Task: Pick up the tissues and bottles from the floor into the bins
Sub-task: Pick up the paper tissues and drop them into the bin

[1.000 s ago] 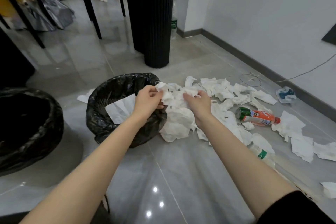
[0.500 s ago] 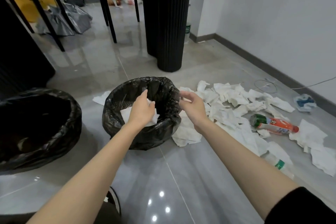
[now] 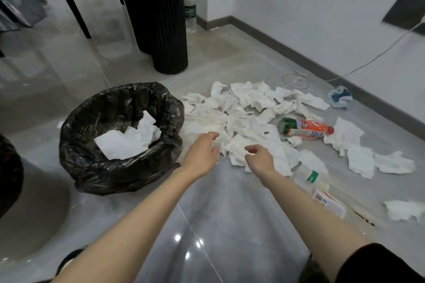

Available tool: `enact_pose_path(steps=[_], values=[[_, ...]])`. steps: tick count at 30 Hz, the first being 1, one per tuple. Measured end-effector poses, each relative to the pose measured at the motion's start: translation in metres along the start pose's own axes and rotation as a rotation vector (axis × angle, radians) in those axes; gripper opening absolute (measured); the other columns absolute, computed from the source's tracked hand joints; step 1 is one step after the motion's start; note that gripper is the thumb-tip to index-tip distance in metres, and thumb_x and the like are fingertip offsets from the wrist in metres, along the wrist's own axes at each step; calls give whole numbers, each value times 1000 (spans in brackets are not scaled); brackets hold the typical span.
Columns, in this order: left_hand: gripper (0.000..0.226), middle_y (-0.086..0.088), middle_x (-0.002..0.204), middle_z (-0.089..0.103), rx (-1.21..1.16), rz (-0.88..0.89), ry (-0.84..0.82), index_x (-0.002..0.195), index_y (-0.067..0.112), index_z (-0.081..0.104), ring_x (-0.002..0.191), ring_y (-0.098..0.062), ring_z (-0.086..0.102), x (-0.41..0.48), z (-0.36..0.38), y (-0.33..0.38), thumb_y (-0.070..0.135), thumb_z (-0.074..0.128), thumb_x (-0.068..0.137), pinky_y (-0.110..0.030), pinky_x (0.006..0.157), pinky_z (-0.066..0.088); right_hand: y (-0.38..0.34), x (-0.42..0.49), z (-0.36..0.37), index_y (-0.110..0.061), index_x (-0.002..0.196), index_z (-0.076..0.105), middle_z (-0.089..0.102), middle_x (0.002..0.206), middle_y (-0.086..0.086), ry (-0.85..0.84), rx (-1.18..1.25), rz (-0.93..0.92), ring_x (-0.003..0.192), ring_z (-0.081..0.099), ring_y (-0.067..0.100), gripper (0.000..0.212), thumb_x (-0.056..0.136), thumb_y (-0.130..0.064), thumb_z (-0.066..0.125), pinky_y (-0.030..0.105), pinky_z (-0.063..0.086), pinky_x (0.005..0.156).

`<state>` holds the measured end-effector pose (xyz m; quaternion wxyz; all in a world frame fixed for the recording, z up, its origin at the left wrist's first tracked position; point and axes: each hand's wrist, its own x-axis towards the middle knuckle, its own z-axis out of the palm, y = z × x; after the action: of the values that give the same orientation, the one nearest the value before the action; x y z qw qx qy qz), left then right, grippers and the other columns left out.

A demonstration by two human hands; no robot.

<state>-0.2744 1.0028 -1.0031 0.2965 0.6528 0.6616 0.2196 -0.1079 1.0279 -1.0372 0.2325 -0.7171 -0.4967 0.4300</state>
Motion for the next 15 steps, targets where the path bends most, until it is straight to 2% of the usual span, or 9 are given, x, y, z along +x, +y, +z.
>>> enact_pose_path(steps=[3, 7, 10, 12, 15], values=[[43, -7, 140, 45, 32, -73, -85, 140, 12, 40, 126, -22, 46, 4, 20, -12, 16, 44, 96, -30, 105, 35, 15, 8, 1, -8, 129, 54, 51, 135, 9, -45, -102, -14, 123, 49, 24, 42, 88, -4, 47, 29, 41, 99], [44, -7, 141, 45, 55, -128, -143, 140, 12, 39, 127, -22, 45, 12, 37, -27, 18, 44, 96, -31, 105, 35, 26, 23, 13, -16, 131, 50, 48, 134, 11, -91, -177, -24, 118, 51, 27, 46, 86, -5, 48, 35, 44, 95], [44, -7, 142, 44, 56, -153, -169, 140, 13, 39, 128, -23, 45, 21, 45, -35, 18, 44, 97, -31, 106, 35, 32, 34, 22, -20, 134, 49, 26, 150, 11, -126, -363, -97, 133, 32, 32, 49, 87, -6, 46, 35, 32, 105], [44, -7, 142, 44, 60, -166, -179, 141, 13, 39, 128, -23, 44, 28, 51, -39, 18, 44, 97, -32, 106, 36, 35, 40, 27, -21, 134, 50, 11, 157, 4, -156, -462, -138, 136, 19, 29, 50, 88, -5, 43, 33, 31, 105], [44, -7, 143, 43, 66, -180, -192, 140, 13, 39, 128, -23, 44, 37, 58, -44, 16, 43, 97, -32, 105, 36, 40, 48, 33, -19, 135, 49, 6, 159, -4, -169, -566, -178, 135, 16, 28, 49, 89, -6, 42, 33, 34, 103]])
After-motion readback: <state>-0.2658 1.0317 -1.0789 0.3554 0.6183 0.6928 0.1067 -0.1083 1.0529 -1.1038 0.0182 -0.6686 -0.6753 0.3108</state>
